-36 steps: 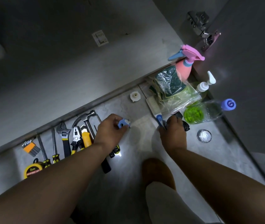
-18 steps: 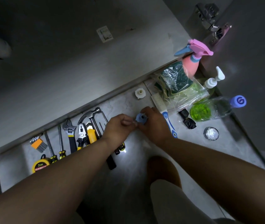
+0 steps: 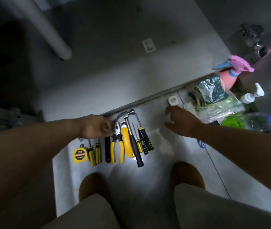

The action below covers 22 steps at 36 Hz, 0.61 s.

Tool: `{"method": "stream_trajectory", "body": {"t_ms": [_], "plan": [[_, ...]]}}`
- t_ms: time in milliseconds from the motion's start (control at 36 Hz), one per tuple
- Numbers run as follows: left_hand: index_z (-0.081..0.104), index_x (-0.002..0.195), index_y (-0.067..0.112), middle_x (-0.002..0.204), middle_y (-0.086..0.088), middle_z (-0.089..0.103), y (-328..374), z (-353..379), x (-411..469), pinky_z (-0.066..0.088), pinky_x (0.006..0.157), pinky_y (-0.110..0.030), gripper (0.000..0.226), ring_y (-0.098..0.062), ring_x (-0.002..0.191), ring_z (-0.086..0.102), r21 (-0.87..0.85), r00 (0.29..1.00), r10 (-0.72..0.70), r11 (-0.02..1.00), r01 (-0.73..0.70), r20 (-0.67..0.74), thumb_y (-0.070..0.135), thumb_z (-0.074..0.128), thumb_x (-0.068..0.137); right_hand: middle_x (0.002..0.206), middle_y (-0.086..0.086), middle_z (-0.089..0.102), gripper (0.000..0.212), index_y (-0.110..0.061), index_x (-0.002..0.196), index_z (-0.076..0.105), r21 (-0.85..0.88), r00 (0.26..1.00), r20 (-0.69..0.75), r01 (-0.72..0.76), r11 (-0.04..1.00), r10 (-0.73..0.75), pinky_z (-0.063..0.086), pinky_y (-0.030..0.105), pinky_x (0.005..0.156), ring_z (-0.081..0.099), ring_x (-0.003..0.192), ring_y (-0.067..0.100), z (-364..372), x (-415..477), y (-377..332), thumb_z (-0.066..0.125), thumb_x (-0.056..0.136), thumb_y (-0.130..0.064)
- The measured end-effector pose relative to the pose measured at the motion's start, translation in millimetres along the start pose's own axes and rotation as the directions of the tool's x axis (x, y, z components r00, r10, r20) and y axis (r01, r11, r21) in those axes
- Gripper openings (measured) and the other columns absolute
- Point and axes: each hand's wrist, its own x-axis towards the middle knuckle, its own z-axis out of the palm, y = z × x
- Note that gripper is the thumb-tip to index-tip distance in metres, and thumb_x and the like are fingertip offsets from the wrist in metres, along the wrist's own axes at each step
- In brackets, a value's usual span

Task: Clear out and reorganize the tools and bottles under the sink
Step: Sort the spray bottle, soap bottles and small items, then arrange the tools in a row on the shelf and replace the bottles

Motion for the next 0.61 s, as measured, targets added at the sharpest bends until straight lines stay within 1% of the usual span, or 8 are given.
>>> {"method": "stream_trajectory", "body": {"t_ms": [28,83,167,250,306,389,472,611], "plan": [[0.065,0.125,0.012,0.121,-0.002,0.067,-4.4,-8.8,-10.8,0.043,0.074,-0.009,0.031,-0.015,0.096,0.066,0.075,1.000,-0.022,0.997,0.023,-0.015,0.022,0.067,0.096,0.120,0.010,0.063,0.025,-0.018,0.107,0.053,-0.046,0.986,0.157,0.066,0.997,-0.058,0.051,0.040,0.090,0.064,0.105,0.031,-12.7,0.8,-8.9,0.066,0.092,-0.034],[0.065,0.126,0.016,0.118,0.000,0.067,-17.9,-17.9,-31.7,0.045,0.084,-0.019,0.032,-0.018,0.104,0.064,0.125,0.996,-0.049,0.990,0.058,-0.076,0.025,0.068,0.095,0.101,-0.002,0.069,0.032,-0.019,0.115,0.057,-0.136,0.902,0.424,0.149,0.979,-0.079,0.051,0.034,0.092,0.066,0.103,0.022,-34.6,0.3,-36.4,0.064,0.093,-0.041],[0.067,0.121,0.014,0.108,-0.001,0.067,-27.3,-11.1,-36.3,0.047,0.090,-0.027,0.029,-0.024,0.107,0.065,-0.005,0.986,-0.087,0.996,0.088,-0.140,0.017,0.068,0.093,0.077,-0.015,0.056,0.041,-0.024,0.129,0.053,-0.209,0.813,0.582,0.186,0.960,-0.030,0.051,0.029,0.085,0.062,0.093,0.016,-56.8,1.4,-58.7,0.062,0.094,-0.044],[0.069,0.116,0.013,0.114,-0.007,0.070,-45.1,17.0,-41.3,0.052,0.091,-0.030,0.023,-0.026,0.105,0.067,-0.241,0.954,-0.196,0.960,0.140,-0.227,0.012,0.064,0.094,0.078,-0.019,0.043,0.037,-0.026,0.128,0.053,-0.259,0.849,0.523,0.242,0.935,-0.075,0.039,0.018,0.069,0.046,0.085,0.009,-66.8,3.2,-85.0,0.061,0.095,-0.042],[0.070,0.116,0.011,0.112,-0.009,0.070,-56.4,45.5,-38.5,0.053,0.092,-0.032,0.023,-0.029,0.109,0.067,-0.381,0.927,-0.283,0.908,0.175,-0.248,0.010,0.061,0.094,0.083,-0.017,0.047,0.034,-0.021,0.125,0.057,-0.249,0.875,0.468,0.264,0.932,-0.123,0.033,0.016,0.063,0.045,0.087,0.009,-65.5,3.3,-100.3,0.061,0.096,-0.039],[0.062,0.131,0.019,0.135,-0.013,0.056,-70.7,92.7,-27.3,0.048,0.104,-0.036,0.039,-0.032,0.125,0.056,-0.472,0.877,-0.394,0.850,0.235,-0.274,0.018,0.067,0.092,0.118,0.001,0.062,0.032,-0.013,0.123,0.062,-0.238,0.909,0.402,0.216,0.947,-0.106,0.031,0.013,0.075,0.056,0.108,0.016,-45.9,1.0,-116.9,0.057,0.099,-0.033],[0.044,0.146,0.035,0.150,-0.014,0.033,-83.2,126.0,-18.5,0.041,0.113,-0.039,0.065,-0.036,0.137,0.041,-0.525,0.839,-0.487,0.793,0.309,-0.242,0.037,0.073,0.088,0.124,0.010,0.062,0.030,-0.007,0.118,0.062,-0.200,0.930,0.367,0.101,0.975,-0.021,0.046,0.027,0.091,0.060,0.114,0.024,-7.7,-0.9,-124.8,0.053,0.099,-0.028],[0.038,0.150,0.037,0.150,-0.014,0.029,-93.3,150.5,-2.3,0.037,0.116,-0.044,0.076,-0.039,0.138,0.035,-0.573,0.815,-0.522,0.759,0.310,-0.251,0.045,0.077,0.085,0.106,0.009,0.067,0.021,-0.011,0.107,0.063,0.003,0.965,0.213,-0.156,0.988,0.152,0.059,0.036,0.080,0.067,0.094,0.025,61.3,-4.1,-122.7,0.064,0.090,-0.024]]}}
